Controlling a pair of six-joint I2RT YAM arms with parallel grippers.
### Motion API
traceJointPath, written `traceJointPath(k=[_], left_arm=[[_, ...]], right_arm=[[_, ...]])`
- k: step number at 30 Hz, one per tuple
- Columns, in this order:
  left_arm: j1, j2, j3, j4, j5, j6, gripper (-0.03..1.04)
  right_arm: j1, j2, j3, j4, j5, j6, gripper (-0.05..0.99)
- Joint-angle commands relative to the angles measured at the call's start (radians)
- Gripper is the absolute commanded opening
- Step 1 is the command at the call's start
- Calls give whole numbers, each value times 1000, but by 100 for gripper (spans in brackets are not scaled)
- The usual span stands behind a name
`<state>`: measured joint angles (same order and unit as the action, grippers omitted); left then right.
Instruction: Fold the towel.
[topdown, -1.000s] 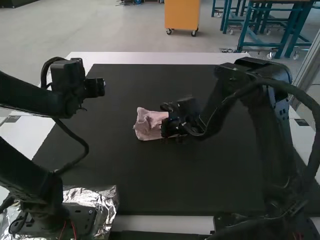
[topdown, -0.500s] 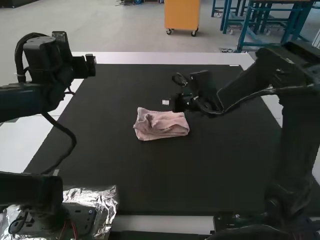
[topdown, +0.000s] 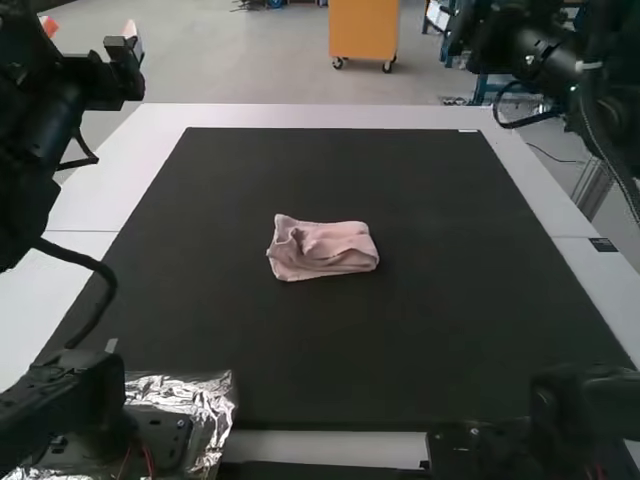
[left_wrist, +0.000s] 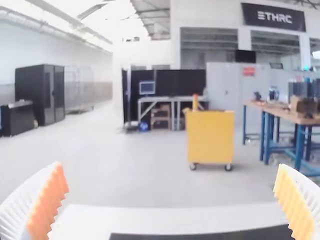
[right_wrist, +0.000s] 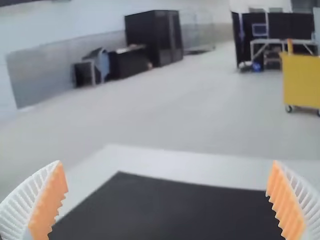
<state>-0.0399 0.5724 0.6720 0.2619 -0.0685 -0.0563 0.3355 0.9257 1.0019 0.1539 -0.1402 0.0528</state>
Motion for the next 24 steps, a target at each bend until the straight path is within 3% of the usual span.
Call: traceJointPath(k=[1, 6, 7, 12, 15, 20, 22, 24], left_arm=[[-6, -97, 17, -36, 64, 4, 97], [-6, -296, 12, -119, 85, -8, 97], [-6, -348, 5, -130, 88, -36, 97], [2, -582, -46, -230, 79, -43, 97], [2, -574, -11, -331, 75, -112, 97], [-3, -572, 0, -339, 70, -114, 97], [2, -572, -11, -346, 68, -111, 97], [6, -572, -35, -380, 70, -109, 97]], right_arm=[[-52, -133, -3, -65, 37, -21, 91], [-98, -384, -86, -185, 70, -22, 91], [-104, -435, -111, -205, 85, -22, 91], [-147, -674, -197, -286, 120, -22, 91], [-190, -788, -213, -315, 114, -36, 91], [-227, -936, -243, -338, 125, -37, 91], [-237, -921, -253, -359, 264, -34, 91], [-242, -923, -292, -352, 303, -33, 91]])
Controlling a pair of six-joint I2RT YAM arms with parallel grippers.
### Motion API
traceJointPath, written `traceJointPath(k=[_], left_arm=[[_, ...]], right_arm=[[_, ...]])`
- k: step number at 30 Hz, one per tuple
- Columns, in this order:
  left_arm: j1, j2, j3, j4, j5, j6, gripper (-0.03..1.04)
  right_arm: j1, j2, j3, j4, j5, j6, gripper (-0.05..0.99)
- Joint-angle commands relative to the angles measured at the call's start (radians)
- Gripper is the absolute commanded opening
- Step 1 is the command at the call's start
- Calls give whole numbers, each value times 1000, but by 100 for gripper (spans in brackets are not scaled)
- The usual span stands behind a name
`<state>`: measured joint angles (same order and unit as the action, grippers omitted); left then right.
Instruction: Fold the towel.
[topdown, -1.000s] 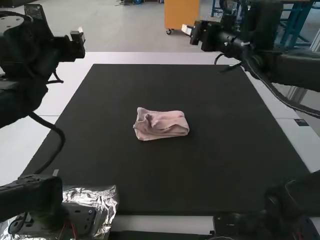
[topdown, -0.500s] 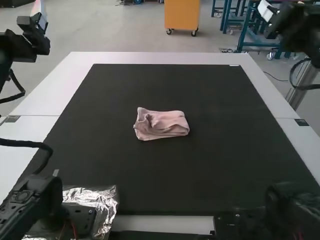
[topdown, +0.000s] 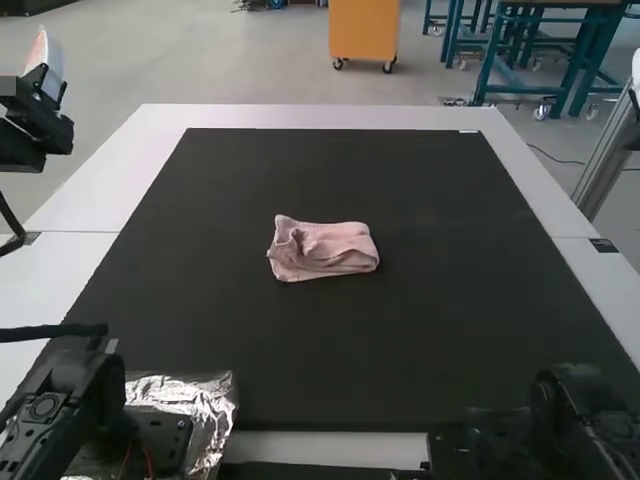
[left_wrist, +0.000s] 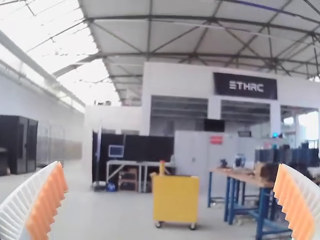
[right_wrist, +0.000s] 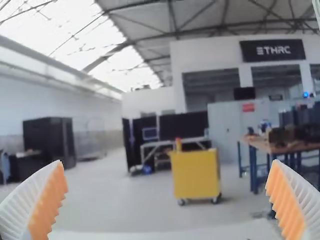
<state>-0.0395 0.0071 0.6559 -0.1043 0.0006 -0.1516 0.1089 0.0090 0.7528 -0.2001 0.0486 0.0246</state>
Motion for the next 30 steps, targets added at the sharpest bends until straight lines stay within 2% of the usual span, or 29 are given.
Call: traceJointPath(k=[1, 2, 4, 5, 7, 8, 9, 11, 13, 14, 18, 19, 20, 23, 24, 27, 29, 30], left_arm=[[6, -7, -44, -17, 1, -14, 97], [6, -7, -78, -8, 1, -12, 97], [7, -7, -153, 41, -10, -6, 97], [7, -7, -191, 81, -48, 0, 97], [10, -7, -269, 164, -117, 26, 97], [10, -7, -311, 215, -126, 37, 97], [9, -7, -355, 273, -126, 50, 97], [10, -7, -443, 394, -137, 119, 97], [9, -7, -512, 476, -149, 153, 97], [10, -7, -542, 512, -174, 175, 97], [3, -7, -644, 611, -195, 193, 97], [3, -7, -659, 606, -202, 195, 97], [3, -7, -661, 557, -198, 175, 97], [1, -7, -656, 457, -188, 69, 97], [0, -7, -656, 416, -188, 29, 97], [1, -7, -656, 247, -182, -63, 97], [0, -7, -656, 120, -149, -78, 97], [1, -7, -657, 92, -149, -95, 97]], right_arm=[[-15, -7, -66, 16, 71, -6, 91], [-15, -7, -86, 19, 46, -9, 91], [-15, -7, -135, 25, 40, -66, 91], [-14, -6, -167, 36, 19, -61, 91], [-11, -7, -242, 77, -82, -57, 91], [-12, -7, -287, 131, -78, -57, 91], [-11, -7, -325, 191, -47, -49, 91], [-12, -6, -388, 245, 8, -52, 91], [-11, -6, -440, 315, 59, -49, 91], [-12, -7, -468, 360, 91, -49, 91], [-11, -7, -583, 530, 126, -51, 91], [-11, -7, -616, 556, 126, -54, 91], [-11, -6, -653, 587, 128, -74, 91], [-12, -7, -761, 674, 145, -134, 91], [-15, -7, -753, 599, 155, -146, 91], [-18, -7, -754, 430, 154, -114, 91], [-18, -7, -754, 323, 152, -111, 91], [-18, -7, -754, 272, 152, -112, 91]])
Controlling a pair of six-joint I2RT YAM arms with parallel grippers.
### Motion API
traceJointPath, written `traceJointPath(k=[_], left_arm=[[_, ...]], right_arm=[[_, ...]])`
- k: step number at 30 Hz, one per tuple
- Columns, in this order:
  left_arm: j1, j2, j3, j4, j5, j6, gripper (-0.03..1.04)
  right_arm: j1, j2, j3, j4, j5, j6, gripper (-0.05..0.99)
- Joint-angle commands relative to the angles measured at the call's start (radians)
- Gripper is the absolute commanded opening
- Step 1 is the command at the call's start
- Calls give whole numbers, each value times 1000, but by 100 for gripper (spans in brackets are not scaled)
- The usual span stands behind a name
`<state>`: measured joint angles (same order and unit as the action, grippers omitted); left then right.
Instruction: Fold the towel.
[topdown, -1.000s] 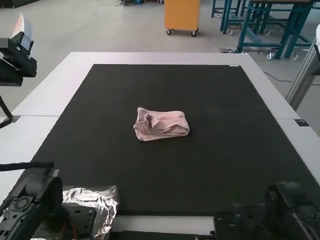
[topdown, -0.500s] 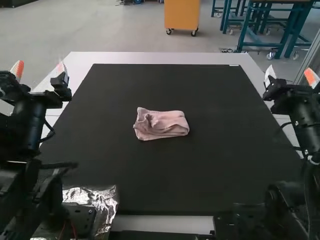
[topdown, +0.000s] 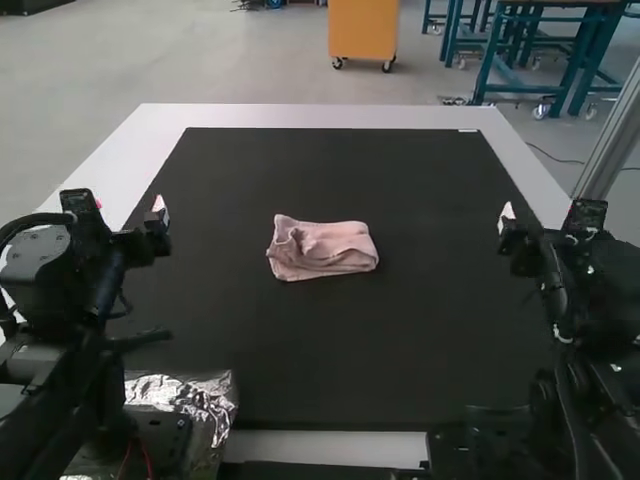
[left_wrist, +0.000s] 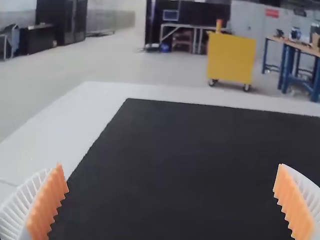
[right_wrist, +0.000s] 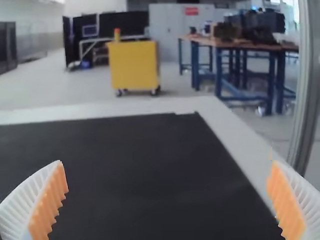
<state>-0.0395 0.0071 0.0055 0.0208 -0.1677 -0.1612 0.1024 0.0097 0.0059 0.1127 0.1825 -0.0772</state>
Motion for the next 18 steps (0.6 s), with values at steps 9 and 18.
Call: traceJointPath(k=[9, 18], left_arm=[[7, -7, -6, -44, 19, -167, 97], [9, -7, -6, -44, 19, -167, 97]], right_arm=[[-4, -8, -7, -88, -49, -36, 91], [-4, -8, -7, -88, -52, -36, 91]])
